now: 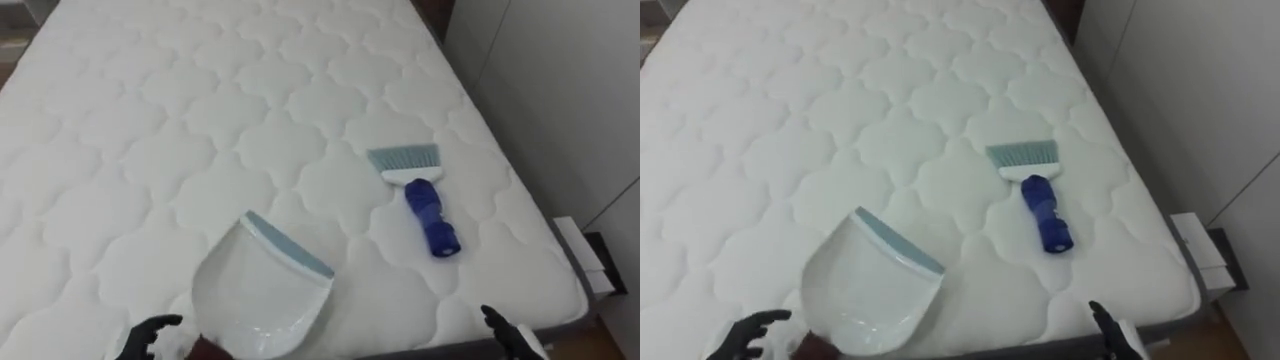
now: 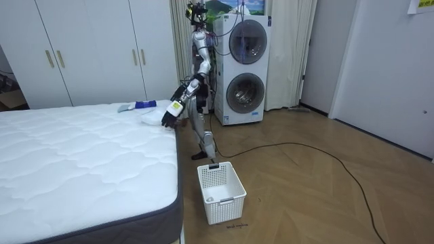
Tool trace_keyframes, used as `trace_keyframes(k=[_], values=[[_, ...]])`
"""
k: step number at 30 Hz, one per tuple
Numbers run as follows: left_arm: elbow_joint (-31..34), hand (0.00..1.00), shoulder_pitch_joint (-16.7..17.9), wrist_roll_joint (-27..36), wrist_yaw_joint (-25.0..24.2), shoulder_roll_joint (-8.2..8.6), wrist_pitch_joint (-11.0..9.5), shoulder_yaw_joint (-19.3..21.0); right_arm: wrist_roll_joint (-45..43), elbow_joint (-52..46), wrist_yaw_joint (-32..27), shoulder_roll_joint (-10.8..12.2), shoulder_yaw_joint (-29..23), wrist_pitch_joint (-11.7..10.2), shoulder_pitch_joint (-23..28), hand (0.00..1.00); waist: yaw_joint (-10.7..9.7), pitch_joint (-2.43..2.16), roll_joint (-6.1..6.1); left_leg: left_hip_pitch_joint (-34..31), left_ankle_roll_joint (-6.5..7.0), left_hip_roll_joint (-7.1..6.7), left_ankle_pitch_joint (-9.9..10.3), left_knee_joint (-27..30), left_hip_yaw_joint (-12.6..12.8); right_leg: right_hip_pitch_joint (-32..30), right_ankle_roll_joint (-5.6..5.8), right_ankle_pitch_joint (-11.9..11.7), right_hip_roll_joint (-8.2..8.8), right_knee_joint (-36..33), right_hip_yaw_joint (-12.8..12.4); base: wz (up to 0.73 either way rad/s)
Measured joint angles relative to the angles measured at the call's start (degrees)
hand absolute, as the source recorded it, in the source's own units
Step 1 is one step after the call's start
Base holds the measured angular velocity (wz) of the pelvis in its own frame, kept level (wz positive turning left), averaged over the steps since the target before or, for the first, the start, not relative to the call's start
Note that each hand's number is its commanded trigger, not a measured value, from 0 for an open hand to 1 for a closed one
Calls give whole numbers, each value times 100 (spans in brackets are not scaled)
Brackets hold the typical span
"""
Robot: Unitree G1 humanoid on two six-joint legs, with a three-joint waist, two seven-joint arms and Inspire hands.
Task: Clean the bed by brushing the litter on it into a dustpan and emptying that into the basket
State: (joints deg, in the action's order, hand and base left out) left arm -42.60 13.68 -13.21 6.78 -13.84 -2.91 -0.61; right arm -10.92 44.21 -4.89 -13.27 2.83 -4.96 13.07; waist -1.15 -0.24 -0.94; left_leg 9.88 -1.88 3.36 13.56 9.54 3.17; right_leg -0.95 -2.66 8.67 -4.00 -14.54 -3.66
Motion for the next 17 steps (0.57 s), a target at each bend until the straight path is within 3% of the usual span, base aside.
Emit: trace_keyframes(k=[8,12,17], values=[[-1561,0,47,503,-147,239,54,500,177,1316,12,123,-236,151,-35,0,33,28,43,92,66,8,46,-109,-27,130,29,8,-19,42,3,4],[-2036,0,110,437,-214,254,307,748,-146,1885,21,185,-251,420,-35,0,149,31,60,175,95,5,119,-120,-11,164,49,13,2,-16,54,-1],[-2100,0,330,291,-421,302,723,948,-548,2082,352,210,-244,863,-46,0,189,20,72,173,111,1,173,-82,-18,226,63,31,41,-17,157,0]])
